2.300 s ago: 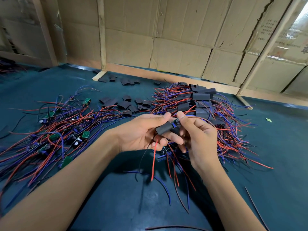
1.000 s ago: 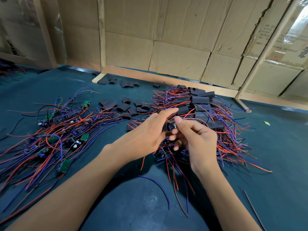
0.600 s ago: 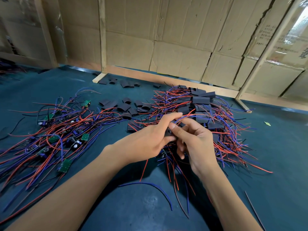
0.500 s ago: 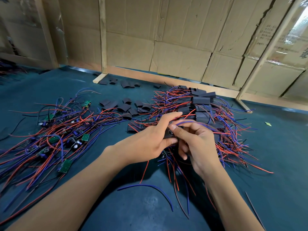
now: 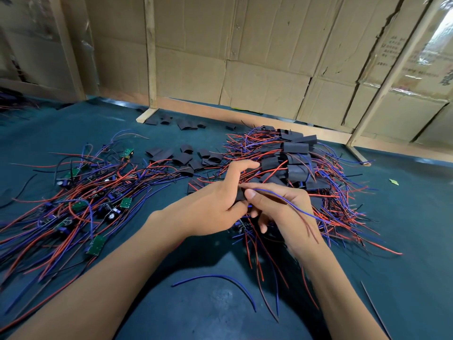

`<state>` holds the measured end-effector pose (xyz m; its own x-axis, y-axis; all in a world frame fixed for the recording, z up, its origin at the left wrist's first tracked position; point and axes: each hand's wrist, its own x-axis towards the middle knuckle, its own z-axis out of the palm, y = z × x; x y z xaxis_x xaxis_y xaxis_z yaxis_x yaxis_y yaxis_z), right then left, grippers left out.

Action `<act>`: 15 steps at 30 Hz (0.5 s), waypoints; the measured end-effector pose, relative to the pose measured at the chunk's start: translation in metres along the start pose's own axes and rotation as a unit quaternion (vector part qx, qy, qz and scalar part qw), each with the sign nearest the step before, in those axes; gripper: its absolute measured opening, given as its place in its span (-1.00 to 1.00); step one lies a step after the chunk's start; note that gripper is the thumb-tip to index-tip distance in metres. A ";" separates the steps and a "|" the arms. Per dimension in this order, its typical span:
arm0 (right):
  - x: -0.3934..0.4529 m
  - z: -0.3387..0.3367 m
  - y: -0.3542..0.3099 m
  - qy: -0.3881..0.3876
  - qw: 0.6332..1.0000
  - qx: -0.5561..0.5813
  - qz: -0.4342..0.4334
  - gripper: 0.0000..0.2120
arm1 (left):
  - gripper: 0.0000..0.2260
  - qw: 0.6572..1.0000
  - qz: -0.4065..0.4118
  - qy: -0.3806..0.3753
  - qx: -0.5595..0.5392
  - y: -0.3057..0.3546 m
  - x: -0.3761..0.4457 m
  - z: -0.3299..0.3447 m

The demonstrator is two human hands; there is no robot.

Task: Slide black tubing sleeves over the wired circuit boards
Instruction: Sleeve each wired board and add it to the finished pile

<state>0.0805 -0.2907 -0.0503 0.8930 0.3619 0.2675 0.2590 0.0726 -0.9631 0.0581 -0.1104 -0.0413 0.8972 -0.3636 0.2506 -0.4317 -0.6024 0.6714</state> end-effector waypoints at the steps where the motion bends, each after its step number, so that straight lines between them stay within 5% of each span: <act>1: 0.000 0.001 0.000 0.005 1.000 0.000 -0.010 -0.83 | -0.36 1.000 -0.004 0.003 -0.019 0.000 0.000 -0.001; 6: -0.003 -0.005 -0.007 -0.056 0.997 -0.008 -0.051 -0.69 | -0.38 0.994 -0.005 -0.011 -0.105 0.000 0.000 -0.003; 9: -0.005 -0.006 -0.009 -0.083 0.994 -0.014 -0.066 -0.77 | -0.33 0.988 -0.016 -0.045 -0.149 0.001 0.000 -0.003; 15: 0.002 -0.010 -0.002 0.054 0.997 0.041 -0.029 -0.83 | -0.38 0.967 -0.065 -0.032 -0.246 -0.005 0.000 -0.013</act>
<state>0.0856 -0.2996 -0.0472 0.9127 0.2538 0.3204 0.2848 0.1676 -0.9438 0.0612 -0.0977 -0.0358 0.9267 -0.3600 0.1079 -0.2042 -0.2411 0.9488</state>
